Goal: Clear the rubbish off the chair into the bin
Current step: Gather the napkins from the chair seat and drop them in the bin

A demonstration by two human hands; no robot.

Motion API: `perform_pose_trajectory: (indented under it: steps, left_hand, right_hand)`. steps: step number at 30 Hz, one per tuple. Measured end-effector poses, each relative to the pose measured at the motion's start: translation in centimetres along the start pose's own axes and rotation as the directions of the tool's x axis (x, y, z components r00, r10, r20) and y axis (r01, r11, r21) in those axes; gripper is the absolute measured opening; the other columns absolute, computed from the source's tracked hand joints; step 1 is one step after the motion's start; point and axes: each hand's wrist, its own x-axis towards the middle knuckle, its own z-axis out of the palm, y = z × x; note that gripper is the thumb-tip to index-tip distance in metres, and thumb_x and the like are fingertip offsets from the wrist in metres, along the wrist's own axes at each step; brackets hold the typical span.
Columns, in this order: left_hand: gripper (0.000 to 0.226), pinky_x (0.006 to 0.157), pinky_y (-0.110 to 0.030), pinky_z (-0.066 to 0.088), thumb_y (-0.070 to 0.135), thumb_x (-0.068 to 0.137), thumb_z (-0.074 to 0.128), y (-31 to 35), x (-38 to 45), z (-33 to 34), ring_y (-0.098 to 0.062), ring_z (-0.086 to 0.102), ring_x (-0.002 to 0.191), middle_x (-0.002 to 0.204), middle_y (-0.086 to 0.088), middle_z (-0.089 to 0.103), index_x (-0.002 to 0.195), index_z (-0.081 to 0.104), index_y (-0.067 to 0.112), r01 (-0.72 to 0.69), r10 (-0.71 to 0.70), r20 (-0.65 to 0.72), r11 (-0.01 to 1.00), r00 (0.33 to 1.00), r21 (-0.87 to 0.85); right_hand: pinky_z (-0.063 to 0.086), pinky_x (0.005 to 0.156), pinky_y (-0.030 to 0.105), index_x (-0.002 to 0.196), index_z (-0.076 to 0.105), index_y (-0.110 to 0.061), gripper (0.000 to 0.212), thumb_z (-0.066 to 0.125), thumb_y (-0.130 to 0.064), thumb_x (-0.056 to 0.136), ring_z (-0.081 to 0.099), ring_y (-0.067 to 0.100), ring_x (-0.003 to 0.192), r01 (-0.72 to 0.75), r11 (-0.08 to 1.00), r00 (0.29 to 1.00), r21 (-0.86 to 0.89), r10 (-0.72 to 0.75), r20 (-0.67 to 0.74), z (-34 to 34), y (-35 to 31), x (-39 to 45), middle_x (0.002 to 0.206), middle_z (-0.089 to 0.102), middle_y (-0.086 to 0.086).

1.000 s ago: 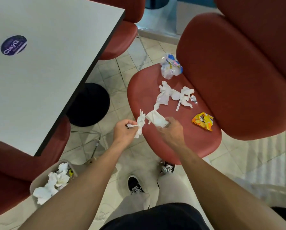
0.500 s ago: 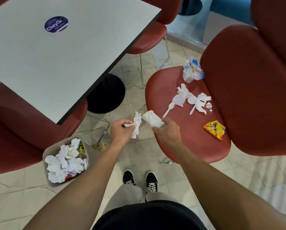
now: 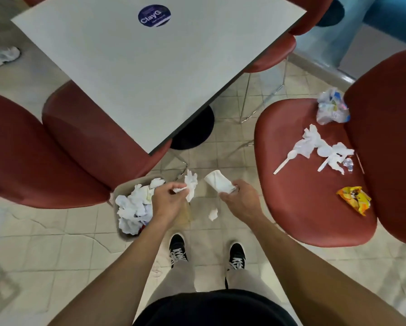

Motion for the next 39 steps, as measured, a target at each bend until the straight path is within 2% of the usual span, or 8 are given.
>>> perform_pose_trajectory:
  steps: [4, 10, 15, 18, 22, 27, 31, 39]
  left_hand:
    - [0.013, 0.08, -0.028, 0.051, 0.015, 0.075, 0.076, -3.4, 2.2, -6.2, -0.013, 0.066, 0.084, 0.086, 0.011, 0.07, 0.077, 0.071, 0.026, 0.038, -0.036, -0.068, 0.999, 0.997, 0.022]
    - [0.011, 0.073, -0.021, 0.041, 0.016, 0.076, 0.073, -7.8, 4.9, -12.7, -0.013, 0.061, 0.08, 0.089, 0.003, 0.069, 0.087, 0.074, 0.017, 0.135, -0.114, -0.155, 0.982, 0.981, 0.133]
    - [0.02, 0.082, -0.024, 0.044, 0.017, 0.076, 0.074, -11.0, 6.2, -14.6, -0.017, 0.063, 0.094, 0.097, 0.0, 0.068, 0.095, 0.072, 0.021, 0.181, -0.17, -0.08, 0.968, 0.982, 0.171]
    - [0.022, 0.089, -0.027, 0.045, 0.019, 0.078, 0.073, -11.9, 6.3, -14.6, -0.016, 0.059, 0.098, 0.104, 0.003, 0.064, 0.099, 0.071, 0.023, 0.171, -0.167, -0.04, 0.962, 0.985, 0.214]
    - [0.014, 0.076, -0.025, 0.04, 0.017, 0.082, 0.067, -11.1, 6.0, -13.3, -0.015, 0.058, 0.082, 0.097, 0.003, 0.065, 0.095, 0.07, 0.021, 0.059, -0.043, -0.061, 0.952, 0.997, 0.299]
    - [0.013, 0.077, -0.031, 0.049, 0.017, 0.084, 0.064, -8.2, 6.2, -10.5, -0.014, 0.062, 0.083, 0.096, 0.006, 0.067, 0.094, 0.069, 0.022, -0.077, 0.08, 0.004, 0.949, 0.997, 0.307]
    - [0.012, 0.075, -0.028, 0.045, 0.015, 0.086, 0.063, -5.1, 5.8, -6.5, -0.013, 0.061, 0.083, 0.09, 0.006, 0.066, 0.095, 0.07, 0.018, -0.14, 0.124, 0.072, 0.947, 0.99, 0.289]
    - [0.018, 0.076, -0.026, 0.048, 0.011, 0.081, 0.064, -3.4, 3.4, 4.0, -0.014, 0.063, 0.085, 0.085, 0.005, 0.068, 0.083, 0.065, 0.029, -0.165, 0.112, 0.212, 0.953, 0.971, 0.253]
  right_hand:
    - [0.048, 0.086, 0.029, 0.13, 0.053, -0.009, 0.055, 0.071, -0.024, 0.08, 0.06, 0.023, 0.105, -0.006, 1.0, 0.998, -0.018, 0.007, 0.062, 5.9, -2.7, -0.8, 0.12, 0.062, 0.008]
    - [0.04, 0.078, 0.021, 0.128, 0.055, -0.011, 0.055, 0.074, -0.027, 0.079, 0.06, 0.021, 0.106, -0.011, 0.999, 0.991, -0.039, 0.016, 0.135, 14.4, -5.3, -1.4, 0.118, 0.063, 0.006]
    - [0.044, 0.078, 0.025, 0.128, 0.052, -0.017, 0.057, 0.074, -0.033, 0.079, 0.059, 0.018, 0.1, -0.089, 0.996, 0.979, 0.021, 0.084, 0.185, 18.9, -6.1, -2.0, 0.12, 0.063, 0.003]
    - [0.045, 0.09, 0.026, 0.138, 0.043, -0.018, 0.067, 0.073, -0.032, 0.08, 0.055, 0.021, 0.116, -0.08, 0.997, 0.966, 0.011, 0.075, 0.248, 19.7, -6.3, -2.5, 0.129, 0.057, 0.003]
    - [0.047, 0.087, 0.025, 0.139, 0.042, -0.015, 0.065, 0.068, -0.023, 0.081, 0.057, 0.023, 0.114, -0.105, 0.994, 0.966, -0.037, 0.111, 0.233, 17.8, -5.6, -2.2, 0.13, 0.056, 0.008]
    - [0.044, 0.096, 0.024, 0.139, 0.044, -0.014, 0.062, 0.067, -0.025, 0.083, 0.056, 0.022, 0.117, -0.156, 0.987, 0.977, -0.035, 0.159, 0.143, 13.3, -3.5, -0.3, 0.131, 0.058, 0.009]
    - [0.039, 0.084, 0.015, 0.141, 0.042, -0.014, 0.059, 0.065, -0.021, 0.087, 0.054, 0.021, 0.12, -0.209, 0.978, 0.973, 0.017, 0.207, 0.098, 8.2, -0.7, 1.3, 0.138, 0.05, 0.01]
    - [0.043, 0.1, 0.03, 0.135, 0.049, -0.017, 0.057, 0.068, -0.025, 0.082, 0.055, 0.027, 0.119, -0.206, 0.978, 0.978, -0.005, 0.206, -0.045, -3.7, 6.8, 6.9, 0.132, 0.055, 0.014]
